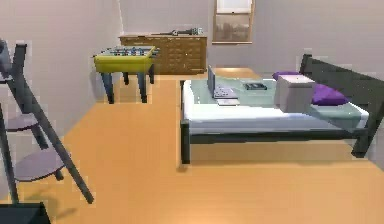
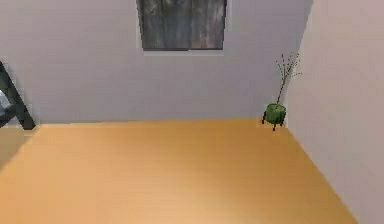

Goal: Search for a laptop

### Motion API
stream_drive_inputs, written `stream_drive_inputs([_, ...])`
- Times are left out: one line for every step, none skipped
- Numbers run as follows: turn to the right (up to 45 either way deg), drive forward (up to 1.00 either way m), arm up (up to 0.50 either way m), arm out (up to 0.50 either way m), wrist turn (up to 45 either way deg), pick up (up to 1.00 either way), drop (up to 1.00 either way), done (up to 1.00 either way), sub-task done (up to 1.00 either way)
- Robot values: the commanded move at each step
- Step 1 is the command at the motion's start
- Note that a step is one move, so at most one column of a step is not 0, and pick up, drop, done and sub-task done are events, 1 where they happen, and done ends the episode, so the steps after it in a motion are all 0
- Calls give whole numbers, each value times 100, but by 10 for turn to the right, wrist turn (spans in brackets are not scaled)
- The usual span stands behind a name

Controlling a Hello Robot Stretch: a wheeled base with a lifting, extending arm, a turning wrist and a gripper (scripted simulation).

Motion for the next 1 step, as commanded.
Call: stream_drive_inputs([0, 100, 0, 0, 0, 0, 0, 0, 0])
